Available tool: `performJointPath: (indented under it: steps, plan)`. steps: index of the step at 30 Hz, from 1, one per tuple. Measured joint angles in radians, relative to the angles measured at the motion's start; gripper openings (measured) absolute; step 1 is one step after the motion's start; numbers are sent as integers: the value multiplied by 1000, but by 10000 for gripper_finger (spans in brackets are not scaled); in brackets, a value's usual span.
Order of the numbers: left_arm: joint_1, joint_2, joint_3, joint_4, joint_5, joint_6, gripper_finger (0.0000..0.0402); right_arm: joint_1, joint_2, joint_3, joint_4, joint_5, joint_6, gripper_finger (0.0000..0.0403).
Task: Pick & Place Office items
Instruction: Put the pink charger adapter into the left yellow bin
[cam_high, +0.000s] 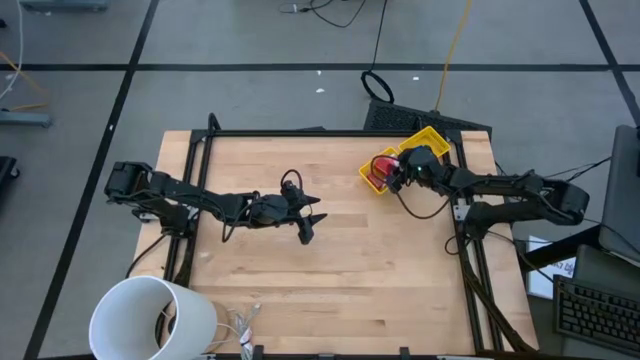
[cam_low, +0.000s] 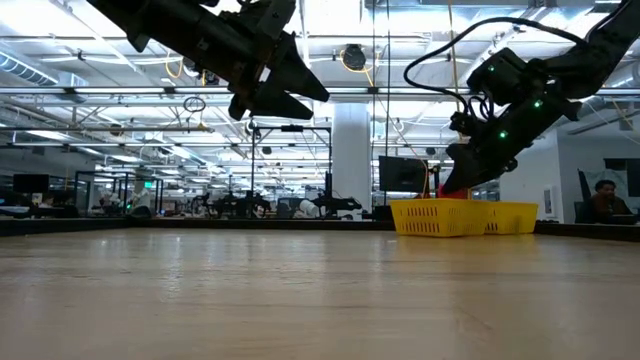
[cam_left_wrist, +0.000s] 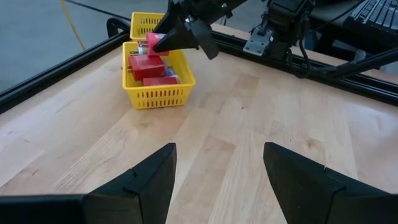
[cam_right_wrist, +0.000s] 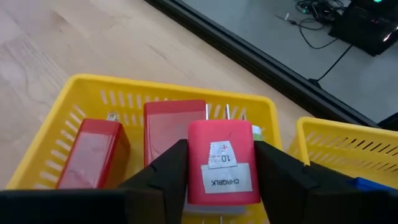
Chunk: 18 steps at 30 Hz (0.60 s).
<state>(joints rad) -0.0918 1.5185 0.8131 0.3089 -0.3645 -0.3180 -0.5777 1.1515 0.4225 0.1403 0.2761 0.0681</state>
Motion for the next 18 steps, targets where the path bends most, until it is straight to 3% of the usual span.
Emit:
performJointPath:
  steps: [11,18]
  plan:
    - [0,0,0,-21,0,-1,241,1,-6,1,-55,-12,-1,143]
    - [0,0,0,-21,0,-1,241,2,-78,-2,-165,-15,0,155]
